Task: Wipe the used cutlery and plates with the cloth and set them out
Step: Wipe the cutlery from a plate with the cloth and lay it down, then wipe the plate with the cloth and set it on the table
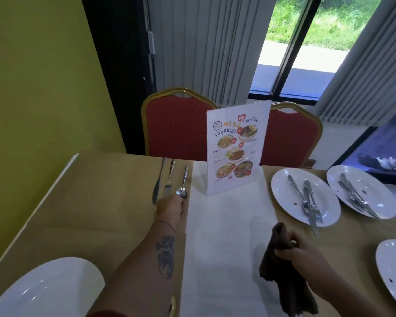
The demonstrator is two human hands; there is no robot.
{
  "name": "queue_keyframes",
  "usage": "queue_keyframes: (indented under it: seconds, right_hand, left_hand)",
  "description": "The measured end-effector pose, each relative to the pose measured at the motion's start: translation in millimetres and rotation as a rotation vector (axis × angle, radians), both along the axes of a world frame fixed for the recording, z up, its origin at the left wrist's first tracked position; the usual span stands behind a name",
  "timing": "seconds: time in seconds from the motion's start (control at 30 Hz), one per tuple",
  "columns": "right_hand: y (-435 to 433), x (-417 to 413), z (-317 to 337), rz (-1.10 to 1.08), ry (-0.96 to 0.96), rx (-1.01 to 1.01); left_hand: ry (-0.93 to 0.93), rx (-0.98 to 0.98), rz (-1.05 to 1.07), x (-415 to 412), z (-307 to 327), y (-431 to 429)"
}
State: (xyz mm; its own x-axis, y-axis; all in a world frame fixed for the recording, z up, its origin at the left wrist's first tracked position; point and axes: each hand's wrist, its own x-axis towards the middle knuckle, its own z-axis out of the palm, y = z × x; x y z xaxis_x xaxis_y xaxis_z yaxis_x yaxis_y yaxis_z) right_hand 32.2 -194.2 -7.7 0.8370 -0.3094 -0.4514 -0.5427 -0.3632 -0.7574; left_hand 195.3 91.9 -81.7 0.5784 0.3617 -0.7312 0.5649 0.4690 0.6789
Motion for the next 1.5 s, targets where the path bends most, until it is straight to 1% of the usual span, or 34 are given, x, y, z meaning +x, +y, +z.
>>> queue_keyframes:
  seconds: [0.13,0.3,0.47,0.57,0.7,0.73,0.77,0.83,0.9,1.0,1.13,1.27,1.37,1.5]
  right_hand:
    - [-5,-2,-1,-0.012,0.018,-0.017]
    - [-13,-5,-3,-0.028,0.044,-0.04]
    - [-23,-7,-4,-0.045,0.059,-0.044]
    - [-28,-8,-6,-0.045,0.063,-0.052]
    - [-37,-9,-5,-0.077,0.048,0.007]
    - [-40,-10,-4,-0.097,0.036,0.029]
    - [-42,-10,-3,-0.119,0.024,0.057]
    - [-50,-11,0,-0.175,0.003,0.129]
    - [-65,-13,0,-0.227,-0.018,0.197]
    - [-98,-26,4,-0.268,-0.037,0.231]
    - [-150,-51,11,-0.313,-0.09,0.173]
    - [-218,-82,12,-0.441,-0.118,0.148]
    - [-264,-104,13,-0.517,-0.122,0.127]
    - [-320,-126,15,-0.571,-0.134,0.017]
  left_hand:
    - [0.009,0.014,0.005,7,-1,-3]
    - [-0.042,-0.016,0.016,10,5,-7]
    - [-0.03,-0.039,0.02,8,12,-9]
    - [-0.012,-0.005,0.007,5,11,-9]
    - [0.016,0.14,0.015,-9,13,-18]
    - [0.02,0.124,0.008,-16,16,-25]
    - [0.011,0.062,0.001,-22,20,-34]
    - [-0.004,-0.065,-0.078,-35,22,-61]
    - [-0.014,-0.091,-0.244,-52,31,-96]
    - [-0.032,-0.097,-0.478,-79,43,-161]
    - [-0.052,-0.106,-0.684,-109,47,-248]
    - [-0.015,-0.073,-0.856,-139,37,-335]
    - [0.036,-0.014,-0.978,-164,30,-386]
    - [0.003,-0.003,-1.13,-198,25,-439]
